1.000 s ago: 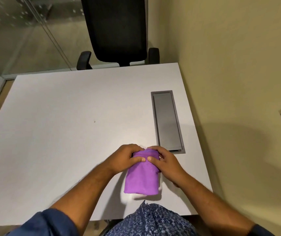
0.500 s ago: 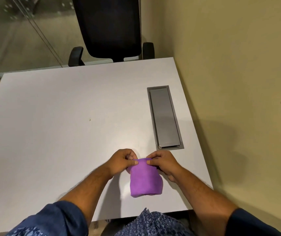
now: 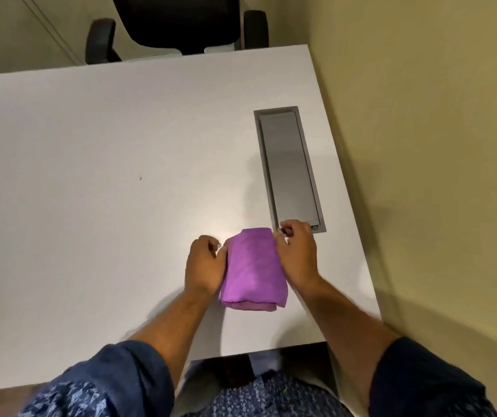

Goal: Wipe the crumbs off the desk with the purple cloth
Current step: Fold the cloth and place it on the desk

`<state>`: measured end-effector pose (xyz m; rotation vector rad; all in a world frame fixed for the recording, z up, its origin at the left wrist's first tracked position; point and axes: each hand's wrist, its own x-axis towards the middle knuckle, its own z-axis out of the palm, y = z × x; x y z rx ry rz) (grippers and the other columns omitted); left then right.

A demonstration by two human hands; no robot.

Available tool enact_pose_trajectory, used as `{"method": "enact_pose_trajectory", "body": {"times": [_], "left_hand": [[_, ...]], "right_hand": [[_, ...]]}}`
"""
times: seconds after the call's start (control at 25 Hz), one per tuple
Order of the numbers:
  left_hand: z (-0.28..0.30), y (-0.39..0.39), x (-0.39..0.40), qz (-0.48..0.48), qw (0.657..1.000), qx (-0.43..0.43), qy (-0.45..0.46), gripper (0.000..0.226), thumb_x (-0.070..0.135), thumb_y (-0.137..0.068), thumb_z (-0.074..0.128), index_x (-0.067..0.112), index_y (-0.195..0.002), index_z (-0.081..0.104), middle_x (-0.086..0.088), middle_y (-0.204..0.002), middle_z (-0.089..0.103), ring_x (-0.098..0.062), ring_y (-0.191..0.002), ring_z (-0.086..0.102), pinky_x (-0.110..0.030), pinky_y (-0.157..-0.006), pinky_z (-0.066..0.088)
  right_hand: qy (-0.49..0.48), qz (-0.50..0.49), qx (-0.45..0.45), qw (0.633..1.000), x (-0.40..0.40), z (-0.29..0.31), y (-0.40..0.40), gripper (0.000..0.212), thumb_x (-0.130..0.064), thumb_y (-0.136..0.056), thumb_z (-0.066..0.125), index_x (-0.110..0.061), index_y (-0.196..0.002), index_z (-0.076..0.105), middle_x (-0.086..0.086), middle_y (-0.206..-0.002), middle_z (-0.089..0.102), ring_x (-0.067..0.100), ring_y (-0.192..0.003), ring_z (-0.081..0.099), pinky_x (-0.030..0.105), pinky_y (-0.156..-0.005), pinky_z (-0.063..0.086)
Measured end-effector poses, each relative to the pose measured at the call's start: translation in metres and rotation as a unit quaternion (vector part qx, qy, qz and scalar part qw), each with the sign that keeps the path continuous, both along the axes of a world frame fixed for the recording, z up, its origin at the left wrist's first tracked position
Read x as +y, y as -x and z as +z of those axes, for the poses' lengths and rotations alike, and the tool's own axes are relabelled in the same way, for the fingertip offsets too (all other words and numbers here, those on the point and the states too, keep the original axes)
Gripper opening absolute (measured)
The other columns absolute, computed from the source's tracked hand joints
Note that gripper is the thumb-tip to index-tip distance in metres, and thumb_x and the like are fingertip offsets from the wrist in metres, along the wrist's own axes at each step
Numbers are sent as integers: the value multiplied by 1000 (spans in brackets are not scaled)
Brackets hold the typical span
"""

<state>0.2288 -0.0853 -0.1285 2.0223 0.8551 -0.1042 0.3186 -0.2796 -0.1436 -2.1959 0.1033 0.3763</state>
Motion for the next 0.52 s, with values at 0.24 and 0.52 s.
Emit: {"method": "enact_pose_trajectory", "body": {"times": [0.24, 0.52], "left_hand": [[-5, 56, -38, 64, 980, 132, 138, 50, 53, -108, 50, 9, -92, 71, -8, -87, 77, -31, -82, 71, -40, -76, 57], [9, 49, -32, 186, 797, -23, 574, 31, -2, -101, 61, 1, -131, 68, -24, -125, 77, -37, -111, 78, -39, -85, 67]], "right_hand": [[33, 50, 199, 978, -24, 7, 70, 49, -57, -83, 79, -21, -114, 71, -3, -105, 74, 20, -92, 74, 39, -83, 63], [-409, -95, 374, 827, -10, 20, 62, 34, -5, -98, 67, -13, -131, 70, 16, -123, 79, 35, -102, 78, 49, -87, 64]]}}
